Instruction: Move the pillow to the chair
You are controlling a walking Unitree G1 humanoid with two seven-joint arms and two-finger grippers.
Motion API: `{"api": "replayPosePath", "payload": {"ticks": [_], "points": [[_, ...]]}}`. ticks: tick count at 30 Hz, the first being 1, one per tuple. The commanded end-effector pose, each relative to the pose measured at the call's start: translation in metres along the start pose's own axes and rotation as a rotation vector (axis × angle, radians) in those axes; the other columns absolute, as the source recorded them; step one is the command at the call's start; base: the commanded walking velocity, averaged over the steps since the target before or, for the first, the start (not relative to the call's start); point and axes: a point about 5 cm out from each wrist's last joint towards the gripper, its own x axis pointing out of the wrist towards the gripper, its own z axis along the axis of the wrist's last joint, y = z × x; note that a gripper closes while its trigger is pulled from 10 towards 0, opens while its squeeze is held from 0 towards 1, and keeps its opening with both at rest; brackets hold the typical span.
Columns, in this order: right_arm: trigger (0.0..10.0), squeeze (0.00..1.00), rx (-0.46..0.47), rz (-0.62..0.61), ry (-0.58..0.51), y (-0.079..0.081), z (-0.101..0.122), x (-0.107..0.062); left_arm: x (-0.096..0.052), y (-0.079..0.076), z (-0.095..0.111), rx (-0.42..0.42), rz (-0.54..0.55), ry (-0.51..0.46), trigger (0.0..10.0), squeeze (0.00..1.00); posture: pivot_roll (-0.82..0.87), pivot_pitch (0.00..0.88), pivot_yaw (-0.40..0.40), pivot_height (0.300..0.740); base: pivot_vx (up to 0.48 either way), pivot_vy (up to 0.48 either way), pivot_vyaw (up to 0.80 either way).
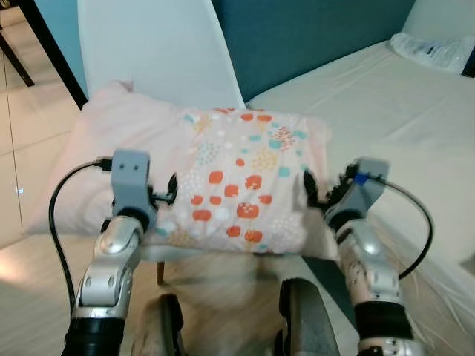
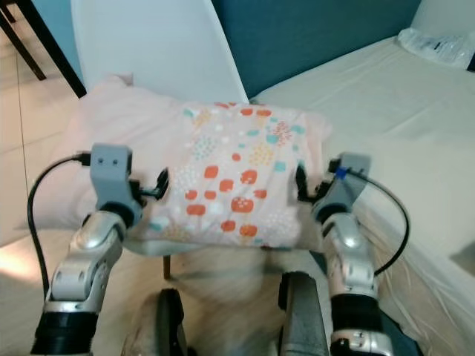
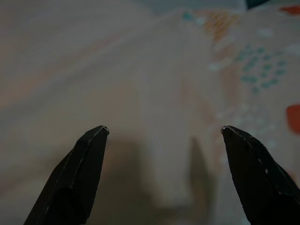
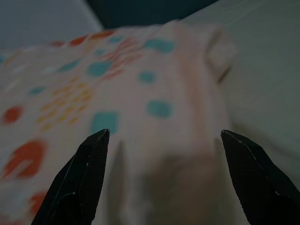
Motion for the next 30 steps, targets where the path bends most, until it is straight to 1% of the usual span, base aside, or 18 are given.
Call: {"api": "replayPosePath", "payload": {"ticks": [1, 3, 4, 7, 9, 10, 12, 13, 14, 15, 17, 19, 20, 21, 22, 26, 30], "points": [[10.0, 0.0, -0.019, 0.034, 0.013, 0.008, -0.003, -0.004, -0.004, 0.01, -0.012, -0.035, 0.044, 0.022, 10.0, 0.0, -0.03, 0.127, 0.02, 0.614, 0.0, 0.0, 0.0], [10.0, 0.0, -0.026, 0.059, 0.023, 0.013, -0.008, -0.006, -0.007, 0.014, -0.018, -0.066, 0.065, 0.029, 10.0, 0.0, -0.03, 0.124, 0.02, 0.624, 0.0, 0.0, 0.0], [10.0, 0.0, -0.04, 0.075, 0.031, 0.016, -0.011, -0.008, -0.01, 0.015, -0.021, -0.072, 0.071, 0.032, 10.0, 0.0, -0.03, 0.11, 0.015, 0.628, 0.0, 0.0, 0.0], [10.0, 0.0, -0.055, 0.089, 0.04, 0.019, -0.014, -0.009, -0.012, 0.016, -0.025, -0.073, 0.073, 0.032, 10.0, 0.0, -0.03, 0.109, 0.015, 0.638, 0.0, 0.0, 0.0], [10.0, 0.0, -0.07, 0.088, 0.056, 0.017, -0.02, -0.011, -0.016, 0.016, -0.036, -0.062, 0.063, 0.044, 10.0, 0.0, -0.03, 0.101, 0.016, 0.653, 0.0, 0.0, 0.0], [10.0, 0.0, -0.07, 0.088, 0.056, 0.017, -0.02, -0.011, -0.016, 0.016, -0.036, -0.062, 0.063, 0.044, 10.0, 0.0, -0.03, 0.101, 0.016, 0.653, 0.0, 0.0, 0.0], [10.0, 0.0, -0.109, 0.078, 0.082, 0.012, -0.028, -0.014, -0.021, 0.013, -0.045, -0.049, 0.044, 0.065, 10.0, 0.0, -0.03, 0.09, 0.022, 0.662, 0.0, 0.0, 0.0], [10.0, 0.0, -0.137, 0.067, 0.104, 0.007, -0.035, -0.017, -0.025, 0.01, -0.052, -0.032, 0.022, 0.079, 10.0, 0.0, -0.03, 0.088, 0.023, 0.672, 0.0, 0.0, 0.0], [10.0, 0.0, -0.137, 0.067, 0.104, 0.007, -0.035, -0.017, -0.025, 0.01, -0.052, -0.032, 0.022, 0.079, 10.0, 0.0, -0.03, 0.088, 0.023, 0.672, 0.0, 0.0, 0.0], [10.0, 0.0, -0.133, 0.049, 0.127, 0.002, -0.042, -0.019, -0.027, 0.007, -0.057, -0.019, 0.001, 0.093, 10.0, 0.0, -0.03, 0.082, 0.026, 0.682, 0.0, 0.0, 0.0], [10.0, 0.0, -0.131, 0.045, 0.132, 0.001, -0.043, -0.02, -0.027, 0.006, -0.059, -0.016, -0.004, 0.096, 10.0, 0.0, -0.03, 0.082, 0.026, 0.687, 0.0, 0.0, 0.0], [10.0, 0.0, -0.172, 0.015, 0.179, -0.008, -0.057, -0.027, -0.032, 0.003, -0.073, 0.019, -0.038, 0.126, 10.0, 0.0, -0.03, 0.072, 0.024, 0.701, 0.0, 0.0, 0.0], [10.0, 0.0, -0.172, 0.015, 0.179, -0.008, -0.057, -0.027, -0.032, 0.003, -0.073, 0.019, -0.038, 0.126, 10.0, 0.0, -0.03, 0.072, 0.024, 0.701, 0.0, 0.0, 0.0], [10.0, 0.0, -0.198, -0.013, 0.219, -0.018, -0.069, -0.034, -0.039, 0.003, -0.088, 0.045, -0.058, 0.164, 10.0, 0.0, -0.03, 0.068, 0.027, 0.711, 0.0, 0.0, 0.0], [10.0, 0.0, -0.204, -0.019, 0.228, -0.02, -0.071, -0.036, -0.041, 0.003, -0.091, 0.049, -0.063, 0.172, 10.0, 0.0, -0.03, 0.068, 0.027, 0.716, 0.0, 0.0, 0.0], [10.0, 0.0, -0.215, -0.031, 0.245, -0.027, -0.077, -0.044, -0.05, 0.001, -0.1, 0.044, -0.086, 0.196, 10.0, 0.0, -0.04, 0.068, 0.027, 0.74, 0.0, 0.0, 0.0], [10.0, 0.0, -0.216, -0.037, 0.263, -0.027, -0.083, -0.051, -0.058, -0.004, -0.107, 0.01, -0.106, 0.222, 10.0, 0.0, -0.04, 0.069, 0.029, 0.74, 0.0, 0.0, 0.0]]}}
